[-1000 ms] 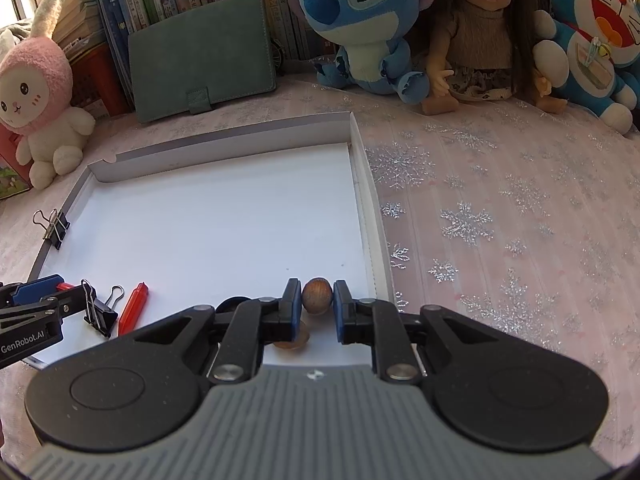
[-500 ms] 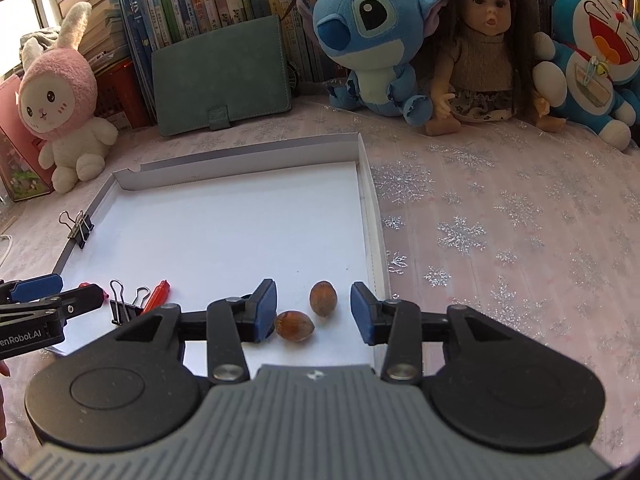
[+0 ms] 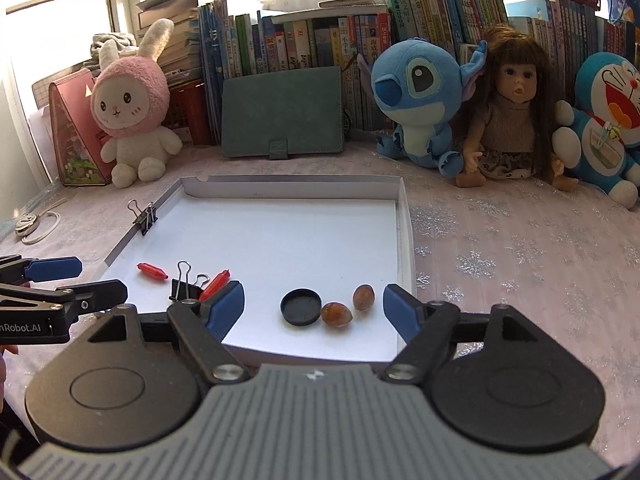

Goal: Organize rigid objects
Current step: 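Withdraw both tools from the tray toward the remaining black pucks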

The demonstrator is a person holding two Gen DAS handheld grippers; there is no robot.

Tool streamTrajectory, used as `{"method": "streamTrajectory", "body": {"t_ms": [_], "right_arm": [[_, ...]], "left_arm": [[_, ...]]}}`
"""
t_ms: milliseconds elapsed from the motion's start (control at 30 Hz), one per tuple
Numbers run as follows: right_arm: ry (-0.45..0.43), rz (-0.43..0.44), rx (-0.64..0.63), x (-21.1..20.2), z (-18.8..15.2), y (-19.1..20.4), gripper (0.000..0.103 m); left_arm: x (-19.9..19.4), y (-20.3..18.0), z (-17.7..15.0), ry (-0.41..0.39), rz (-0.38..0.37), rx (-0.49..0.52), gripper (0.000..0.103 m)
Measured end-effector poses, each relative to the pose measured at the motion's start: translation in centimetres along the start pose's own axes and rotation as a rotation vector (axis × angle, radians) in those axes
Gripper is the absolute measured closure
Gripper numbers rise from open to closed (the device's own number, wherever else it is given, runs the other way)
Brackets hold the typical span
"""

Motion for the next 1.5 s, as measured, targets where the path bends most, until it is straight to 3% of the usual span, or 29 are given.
{"method": "streamTrajectory", "body": {"t_ms": [433,800,1333,1500], "right_arm": [[-0.103,0.066,-0.042,-3.1,-3.9,1.2,0.013],[-0.119,0.076,-0.077,-4.1,-6.9,1.3,0.005],[-0.104,0.041,-0.162,-4.0,-10.0,2.1,0.003],[-0.111,0.021,-0.198,-4.1,-10.5,2.3,0.003]], "left_arm": [[-2.8,-1.6,-4.5,-0.029,-0.001,0.034,0.017],[-3.5,-2.7,-7.6,-0.029,-0.018,0.063,0.016],[-4.7,-4.6,-9.9,-0.012,-0.025,0.149,0.015],[-4.5,-4.8,-9.9,-0.003,-0.022,0.151,0.023]]}}
Point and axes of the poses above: each gripper's, at about its wrist camera, not at the fingertips, and x roughly the way its jaws point, y to its left, z to its top, the point moved 9 cm from there along x, roughly the way its jaws point, and after that the axes turned 7 degrees about x, right-handed, at the moved point
